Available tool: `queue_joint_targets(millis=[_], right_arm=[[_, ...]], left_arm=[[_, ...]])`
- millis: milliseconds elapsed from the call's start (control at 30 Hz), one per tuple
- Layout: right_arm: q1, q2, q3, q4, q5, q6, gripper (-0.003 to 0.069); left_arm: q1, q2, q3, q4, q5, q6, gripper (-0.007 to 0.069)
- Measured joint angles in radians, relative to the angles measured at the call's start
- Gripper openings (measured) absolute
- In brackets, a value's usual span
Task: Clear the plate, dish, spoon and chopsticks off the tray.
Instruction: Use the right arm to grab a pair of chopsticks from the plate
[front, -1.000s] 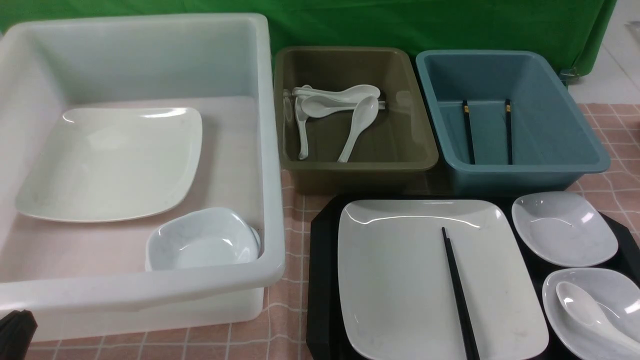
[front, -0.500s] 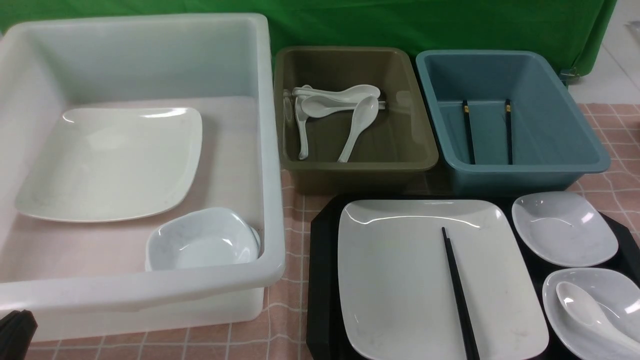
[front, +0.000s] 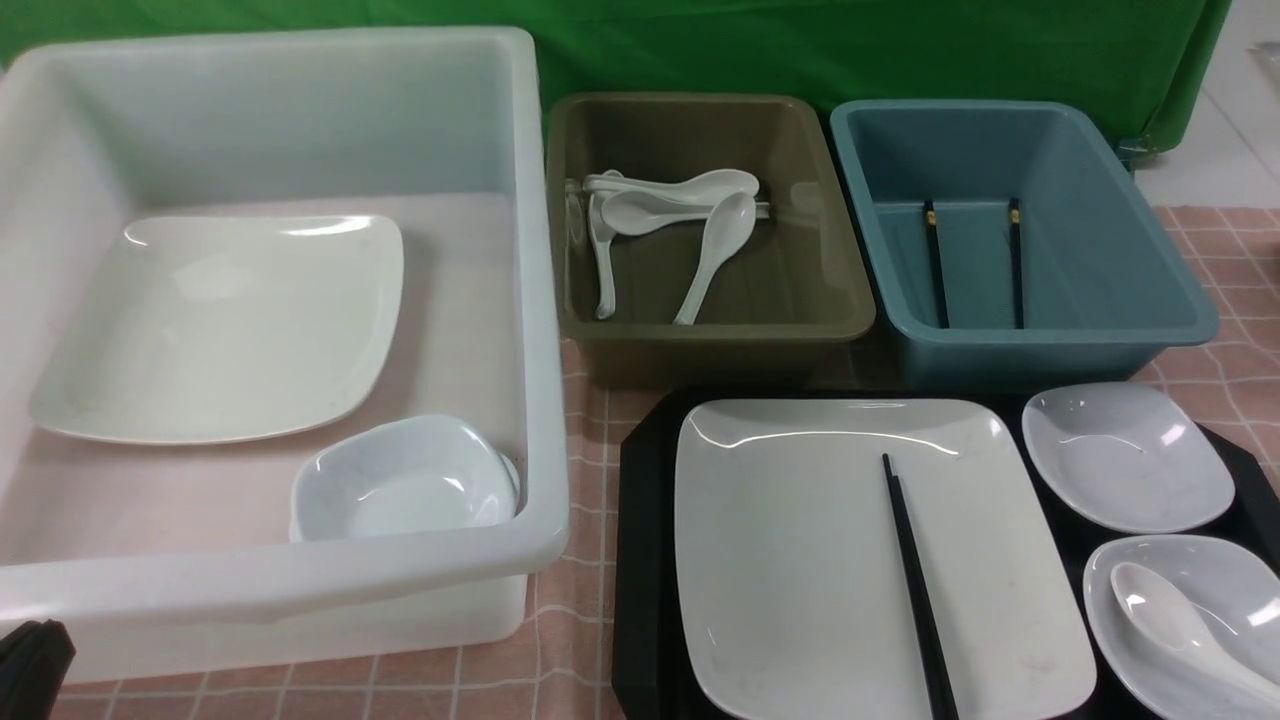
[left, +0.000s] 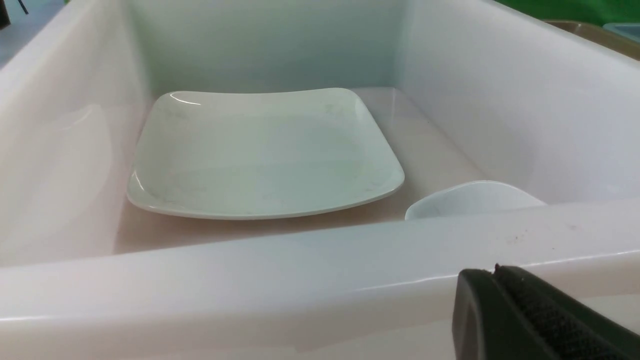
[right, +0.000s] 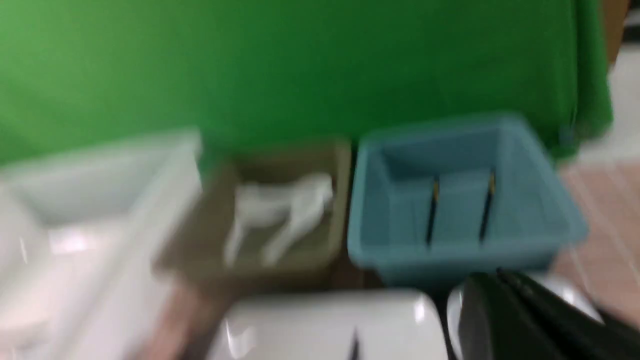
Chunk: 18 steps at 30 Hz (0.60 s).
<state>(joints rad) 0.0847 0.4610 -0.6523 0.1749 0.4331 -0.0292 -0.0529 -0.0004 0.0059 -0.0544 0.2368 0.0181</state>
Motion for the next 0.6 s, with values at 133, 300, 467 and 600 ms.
queue_joint_targets(millis=[133, 300, 467, 600], right_arm=[[0.0, 0.252, -0.086, 0.0, 0.289, -0.009, 0.003], [0.02, 0.609, -0.103, -0.003, 0.407, -0.006, 0.0141], [0.117, 0.787, -0.155, -0.004, 0.389, -0.007, 0.0356], [0.25, 0.928, -0.229, -0.004, 0.362, 0.029, 0.0444]], left_arm=[[0.0, 0.0, 0.0, 0.0, 0.0, -0.001, 0.0004], [0.0, 0.0, 0.0, 0.0, 0.0, -0.001, 0.0004], [0.0, 0.0, 0.0, 0.0, 0.0, -0.001, 0.0004], [0.0, 0.0, 0.0, 0.0, 0.0, -0.001, 0.0004]])
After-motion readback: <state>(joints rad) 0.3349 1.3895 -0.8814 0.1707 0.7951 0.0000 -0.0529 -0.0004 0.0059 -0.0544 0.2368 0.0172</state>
